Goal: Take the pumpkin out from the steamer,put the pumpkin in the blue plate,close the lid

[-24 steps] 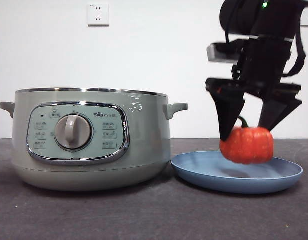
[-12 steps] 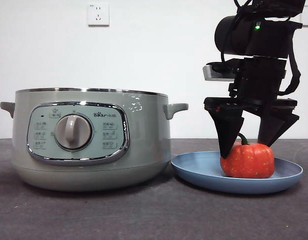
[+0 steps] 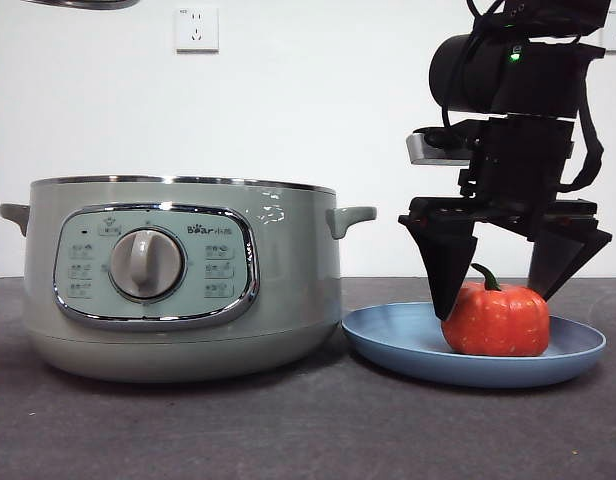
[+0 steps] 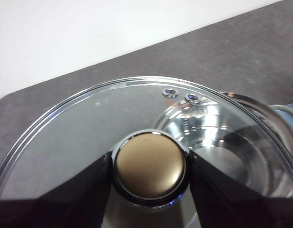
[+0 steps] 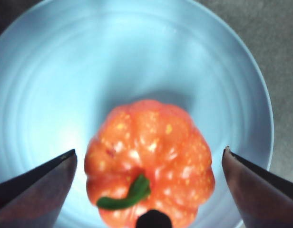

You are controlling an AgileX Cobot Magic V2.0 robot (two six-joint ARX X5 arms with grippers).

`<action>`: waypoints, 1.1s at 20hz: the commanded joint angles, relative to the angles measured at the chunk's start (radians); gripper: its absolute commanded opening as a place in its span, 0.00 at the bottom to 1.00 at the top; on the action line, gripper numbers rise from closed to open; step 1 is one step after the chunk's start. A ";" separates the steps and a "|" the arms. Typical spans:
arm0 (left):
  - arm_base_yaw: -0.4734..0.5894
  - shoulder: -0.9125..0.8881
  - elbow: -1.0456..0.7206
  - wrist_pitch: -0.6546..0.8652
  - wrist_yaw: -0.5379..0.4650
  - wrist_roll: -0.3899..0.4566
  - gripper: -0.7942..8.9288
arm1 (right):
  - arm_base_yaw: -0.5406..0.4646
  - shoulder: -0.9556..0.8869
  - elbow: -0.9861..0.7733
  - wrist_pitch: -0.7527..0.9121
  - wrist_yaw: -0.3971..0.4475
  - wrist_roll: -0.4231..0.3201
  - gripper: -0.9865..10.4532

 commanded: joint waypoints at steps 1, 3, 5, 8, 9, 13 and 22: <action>-0.001 0.010 0.015 0.069 0.014 -0.011 0.07 | 0.003 -0.054 -0.010 -0.017 0.000 0.022 0.53; -0.002 0.040 0.015 0.093 0.047 -0.011 0.07 | 0.003 -0.113 -0.010 -0.031 -0.001 0.025 0.53; -0.001 0.080 0.015 0.122 0.103 -0.012 0.07 | 0.003 -0.185 -0.010 -0.040 -0.001 0.026 0.53; -0.001 0.151 0.014 0.171 0.157 -0.014 0.07 | 0.003 -0.306 -0.010 -0.043 -0.001 0.025 0.53; -0.002 0.179 0.014 0.189 0.167 -0.014 0.07 | 0.003 -0.349 -0.010 -0.043 0.000 0.025 0.53; -0.001 0.283 -0.002 0.264 0.167 -0.014 0.07 | 0.002 -0.507 -0.010 -0.043 -0.001 0.026 0.53; -0.001 0.363 -0.190 0.538 0.192 -0.052 0.07 | 0.002 -0.737 -0.010 -0.045 0.002 0.041 0.53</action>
